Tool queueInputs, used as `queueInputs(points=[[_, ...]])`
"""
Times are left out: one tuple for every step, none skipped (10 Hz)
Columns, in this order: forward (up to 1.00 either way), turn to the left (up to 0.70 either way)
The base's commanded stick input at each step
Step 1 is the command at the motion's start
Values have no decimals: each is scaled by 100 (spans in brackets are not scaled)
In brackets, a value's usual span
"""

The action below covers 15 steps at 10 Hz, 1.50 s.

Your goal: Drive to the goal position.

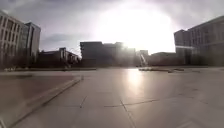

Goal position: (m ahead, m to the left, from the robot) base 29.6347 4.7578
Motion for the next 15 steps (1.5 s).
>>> queueInputs(points=[[70,0],[70,0],[70,0],[70,0],[70,0],[70,0],[70,0],[70,0],[70,0],[70,4],[70,12],[70,26],[70,23],[70,0],[70,0]])
